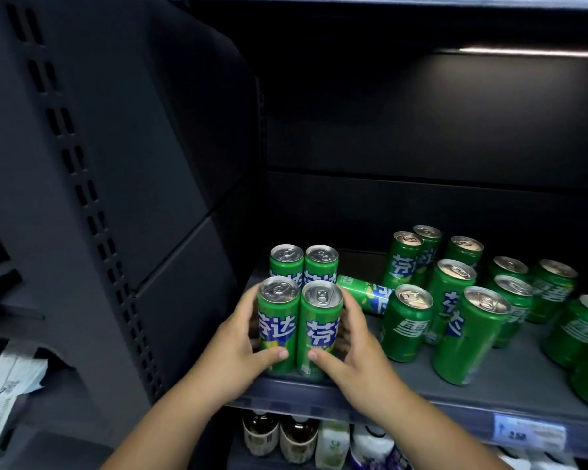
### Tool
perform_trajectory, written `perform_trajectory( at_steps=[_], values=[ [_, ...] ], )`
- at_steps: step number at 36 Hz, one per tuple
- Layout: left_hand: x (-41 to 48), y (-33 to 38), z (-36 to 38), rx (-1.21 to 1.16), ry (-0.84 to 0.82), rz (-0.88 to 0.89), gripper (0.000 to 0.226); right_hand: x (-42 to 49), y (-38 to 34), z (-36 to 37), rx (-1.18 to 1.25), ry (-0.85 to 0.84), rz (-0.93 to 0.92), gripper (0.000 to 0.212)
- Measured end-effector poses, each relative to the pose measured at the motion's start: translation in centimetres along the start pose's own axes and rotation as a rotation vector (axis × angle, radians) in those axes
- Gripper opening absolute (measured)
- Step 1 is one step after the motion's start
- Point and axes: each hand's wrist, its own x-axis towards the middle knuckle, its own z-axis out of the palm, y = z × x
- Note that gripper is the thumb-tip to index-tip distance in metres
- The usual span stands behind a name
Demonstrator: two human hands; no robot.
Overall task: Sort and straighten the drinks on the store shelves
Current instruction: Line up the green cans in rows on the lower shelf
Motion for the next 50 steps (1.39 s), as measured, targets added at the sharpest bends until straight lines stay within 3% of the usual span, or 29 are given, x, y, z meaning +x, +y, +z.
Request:
perform_trajectory(
  at_steps=[8, 11, 16, 20, 25, 28, 43, 50],
  values=[
    [0.4, 1.4, -0.2, 0.021, 0.049, 0.032, 0.101, 0.7, -1.6, -1.5, 0.048, 0.021, 0.004, 0.096],
    [1.6, 3.0, -0.9, 0.038, 0.141, 0.083, 0.094, 2.4, -2.7, -2.8, 0.050, 0.100, -0.052, 0.073],
    [5.2, 6.8, -2.6, 0.147, 0.203, 0.113, 0.059, 6.4, -4.2, -5.0, 0.008, 0.197, -0.074, 0.047],
    [9.1, 8.3, -3.1, 0.405, 0.151, 0.012, 0.043, 10.0, -4.5, -5.8, -0.057, 0.155, 0.027, 0.035],
    [12.7, 7.7, -3.0, 0.493, -0.014, -0.147, 0.056, 12.5, -3.7, -5.1, -0.082, 0.000, 0.152, 0.048],
    [13.5, 7.5, -2.5, 0.520, -0.124, -0.192, 0.063, 12.6, -3.9, -4.9, -0.092, -0.043, 0.159, 0.045],
    [13.2, 8.6, -3.0, 0.633, -0.316, -0.200, 0.042, 11.8, -3.5, -6.0, -0.307, -0.099, 0.091, 0.036],
    [12.9, 8.2, -2.6, 0.648, -0.308, -0.157, 0.008, 11.0, -4.1, -6.3, -0.349, -0.157, 0.058, 0.030]
  ],
)
